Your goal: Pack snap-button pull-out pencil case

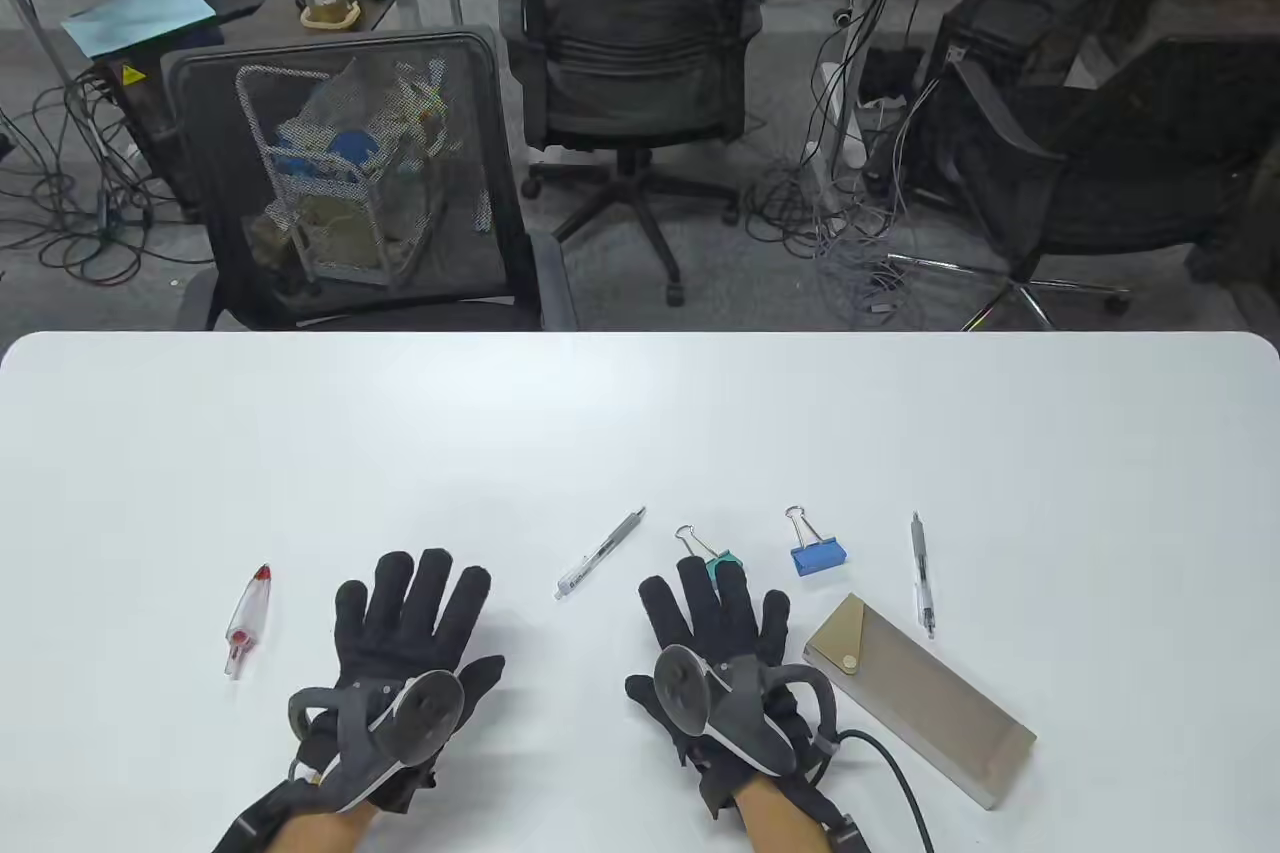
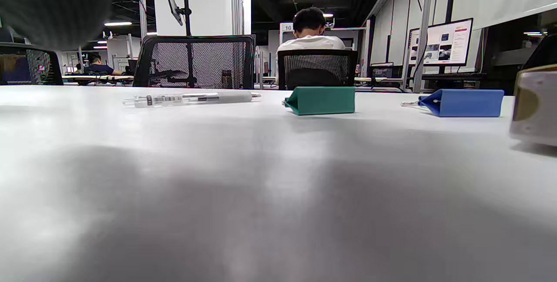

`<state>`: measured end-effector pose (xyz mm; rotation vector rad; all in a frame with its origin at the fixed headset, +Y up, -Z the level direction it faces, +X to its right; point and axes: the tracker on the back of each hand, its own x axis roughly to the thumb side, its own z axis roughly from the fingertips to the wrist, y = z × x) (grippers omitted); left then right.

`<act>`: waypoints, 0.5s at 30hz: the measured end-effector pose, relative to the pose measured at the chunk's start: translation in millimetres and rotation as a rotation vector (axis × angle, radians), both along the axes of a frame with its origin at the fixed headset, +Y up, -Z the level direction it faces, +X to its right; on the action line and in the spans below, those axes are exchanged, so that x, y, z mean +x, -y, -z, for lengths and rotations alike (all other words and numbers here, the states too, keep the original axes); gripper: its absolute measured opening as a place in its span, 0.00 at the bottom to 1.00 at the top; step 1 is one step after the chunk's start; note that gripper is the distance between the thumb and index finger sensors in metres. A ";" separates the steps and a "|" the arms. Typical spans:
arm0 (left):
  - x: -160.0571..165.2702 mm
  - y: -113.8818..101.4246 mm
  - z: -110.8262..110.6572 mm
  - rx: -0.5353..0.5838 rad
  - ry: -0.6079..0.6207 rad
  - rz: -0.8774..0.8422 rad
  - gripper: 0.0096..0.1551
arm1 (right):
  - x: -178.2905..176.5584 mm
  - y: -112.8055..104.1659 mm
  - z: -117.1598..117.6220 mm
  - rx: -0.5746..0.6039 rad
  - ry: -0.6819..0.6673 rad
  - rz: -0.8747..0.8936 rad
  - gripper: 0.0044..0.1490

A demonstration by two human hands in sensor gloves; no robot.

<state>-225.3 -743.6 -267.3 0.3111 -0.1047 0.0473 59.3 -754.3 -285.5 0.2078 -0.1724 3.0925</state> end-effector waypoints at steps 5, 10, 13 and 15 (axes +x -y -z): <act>-1.5 -0.9 1.2 -0.004 0.000 -0.014 0.54 | 0.7 -0.6 0.4 -0.002 0.001 0.016 0.58; -2.2 1.0 3.1 -0.010 0.001 -0.002 0.54 | 0.5 -0.6 0.4 -0.003 0.003 0.008 0.58; -1.7 1.6 2.9 -0.011 0.003 0.003 0.54 | 1.0 -1.7 0.1 0.003 0.002 0.012 0.58; -1.8 1.2 2.8 -0.010 0.002 0.005 0.54 | 1.3 -2.0 -0.1 0.006 0.001 0.010 0.58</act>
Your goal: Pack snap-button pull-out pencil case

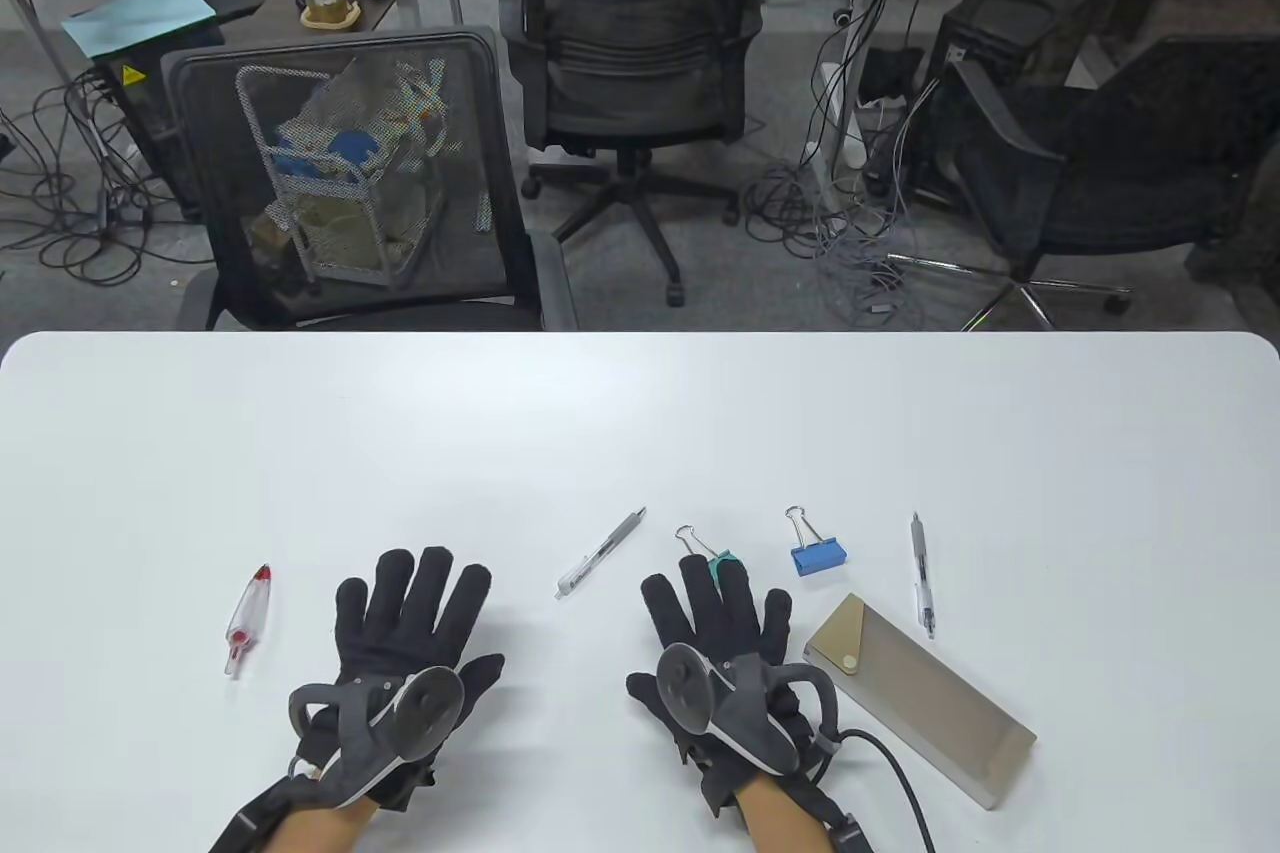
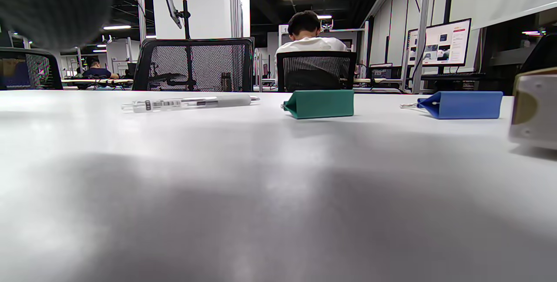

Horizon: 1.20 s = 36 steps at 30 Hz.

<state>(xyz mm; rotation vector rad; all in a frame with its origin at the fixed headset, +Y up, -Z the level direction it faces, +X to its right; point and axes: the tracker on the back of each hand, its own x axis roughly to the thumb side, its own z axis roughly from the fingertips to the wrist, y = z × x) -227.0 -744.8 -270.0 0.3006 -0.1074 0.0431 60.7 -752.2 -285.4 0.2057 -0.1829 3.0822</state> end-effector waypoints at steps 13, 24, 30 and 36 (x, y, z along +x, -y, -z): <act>-1.3 -1.5 -1.5 0.006 -0.012 0.000 0.54 | -1.7 0.2 -0.6 0.000 -0.005 -0.009 0.58; 0.3 0.7 -1.5 -0.003 -0.006 0.025 0.54 | -1.5 -14.3 -5.6 0.024 -0.012 0.022 0.58; 0.9 0.6 -1.7 -0.004 -0.001 0.026 0.54 | 30.4 -36.8 -5.2 0.003 0.038 0.026 0.59; 1.5 0.1 -2.4 0.004 -0.005 0.043 0.54 | 88.7 -43.3 -1.7 -0.075 0.190 -0.076 0.60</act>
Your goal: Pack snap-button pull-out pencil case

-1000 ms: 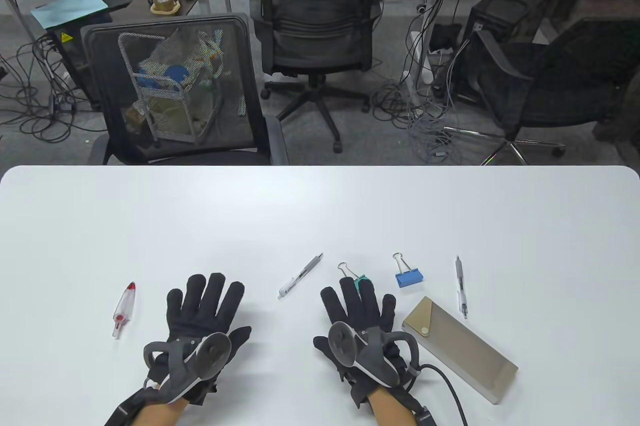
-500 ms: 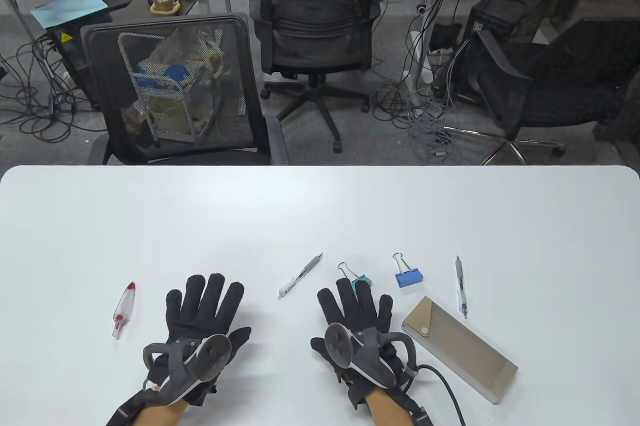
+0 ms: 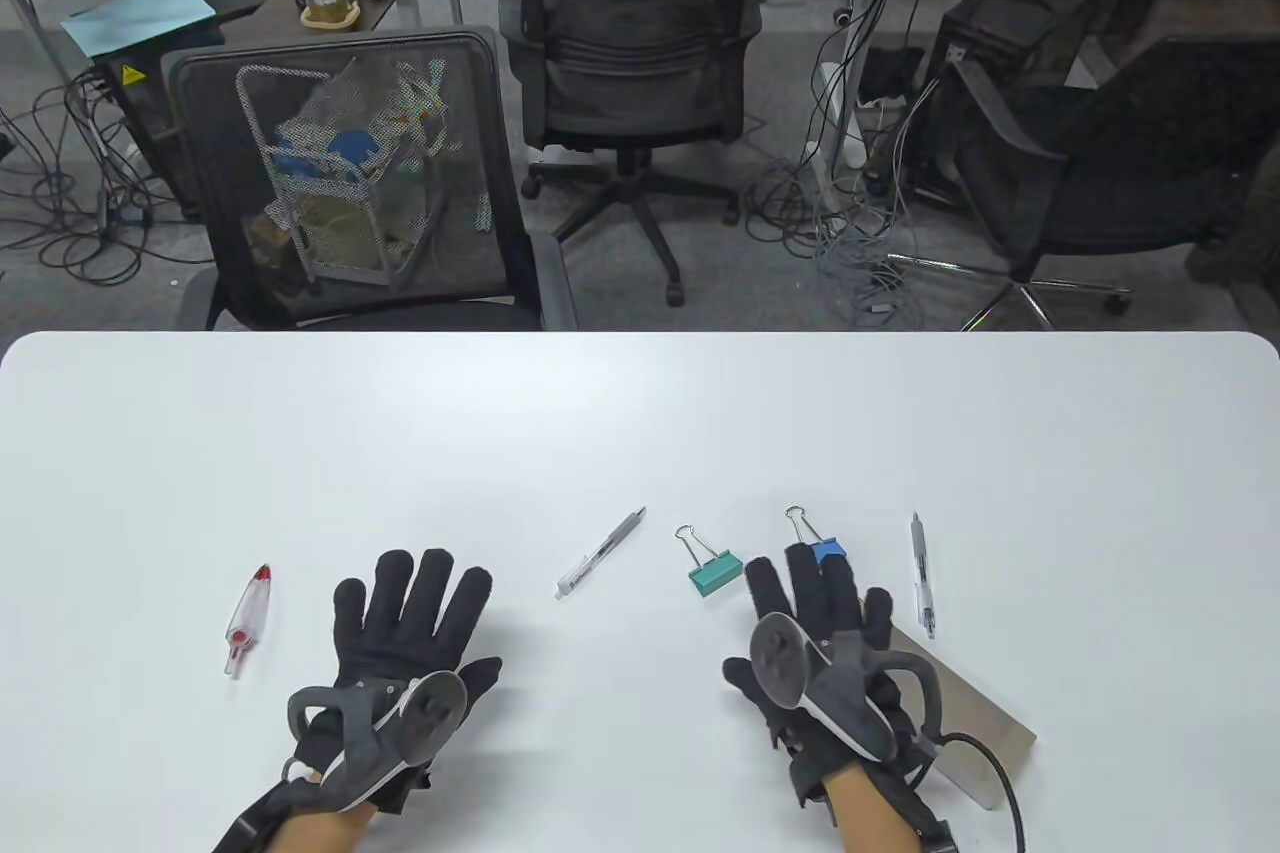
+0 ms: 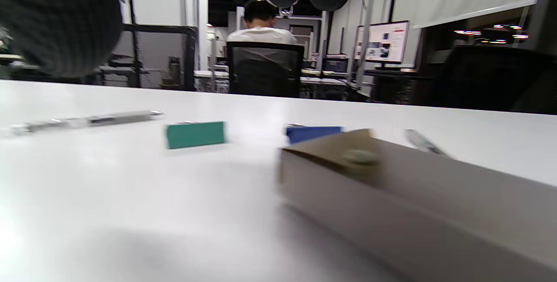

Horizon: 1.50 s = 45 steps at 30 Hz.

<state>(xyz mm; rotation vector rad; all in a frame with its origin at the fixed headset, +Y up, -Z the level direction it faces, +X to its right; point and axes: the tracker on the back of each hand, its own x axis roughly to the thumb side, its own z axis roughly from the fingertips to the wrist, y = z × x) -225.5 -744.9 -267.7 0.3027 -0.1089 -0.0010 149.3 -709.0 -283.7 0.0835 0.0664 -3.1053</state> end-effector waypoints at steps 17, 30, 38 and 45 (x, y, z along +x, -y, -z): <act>-0.1 -0.1 -0.3 -0.002 0.008 -0.004 0.54 | 94.6 42.8 -7.7 -0.266 0.246 -0.013 0.63; -1.2 -1.1 -0.4 -0.006 0.002 -0.012 0.55 | 95.2 49.1 -7.2 -0.240 0.230 0.001 0.60; -1.5 -1.4 -0.3 -0.010 0.001 -0.013 0.55 | 65.8 39.7 0.4 -0.193 0.121 0.048 0.60; -1.8 -2.0 -0.2 -0.013 0.003 -0.017 0.55 | 5.5 23.4 10.0 -0.117 -0.029 0.046 0.59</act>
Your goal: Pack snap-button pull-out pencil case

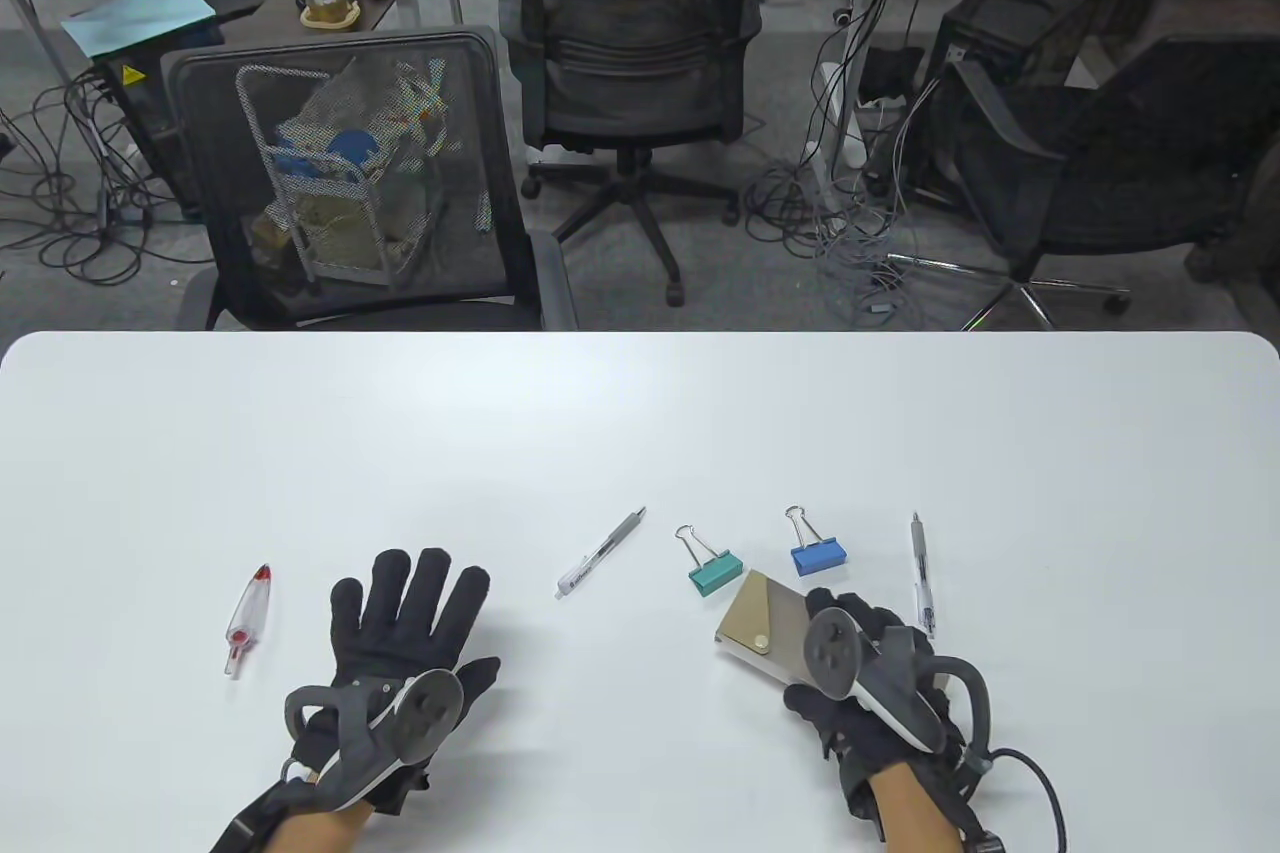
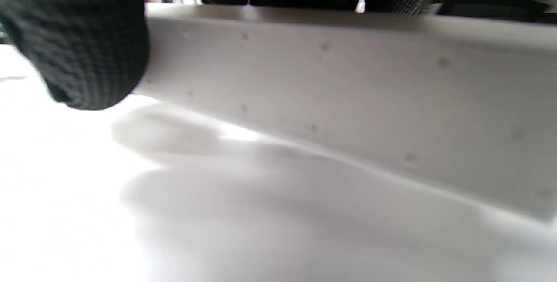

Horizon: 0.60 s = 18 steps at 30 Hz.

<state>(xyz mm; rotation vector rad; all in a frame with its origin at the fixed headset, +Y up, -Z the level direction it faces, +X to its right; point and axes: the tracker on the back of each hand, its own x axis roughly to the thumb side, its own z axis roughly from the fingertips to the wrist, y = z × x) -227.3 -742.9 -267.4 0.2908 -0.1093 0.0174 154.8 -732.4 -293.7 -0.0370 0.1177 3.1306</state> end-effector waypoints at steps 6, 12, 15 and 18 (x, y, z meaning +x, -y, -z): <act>-0.8 -0.8 0.2 0.000 -0.002 -0.007 0.55 | -61.9 -7.8 4.9 0.015 -0.103 0.041 0.59; -3.4 -1.1 1.3 -0.009 -0.006 -0.025 0.55 | -122.2 -4.8 7.7 -0.012 -0.296 -0.011 0.59; -4.6 -0.9 1.9 -0.014 -0.010 -0.030 0.55 | -145.7 3.0 8.5 -0.036 -0.355 -0.026 0.59; -5.6 -1.5 2.2 -0.018 -0.012 -0.036 0.55 | -157.5 13.3 9.4 -0.072 -0.371 -0.039 0.58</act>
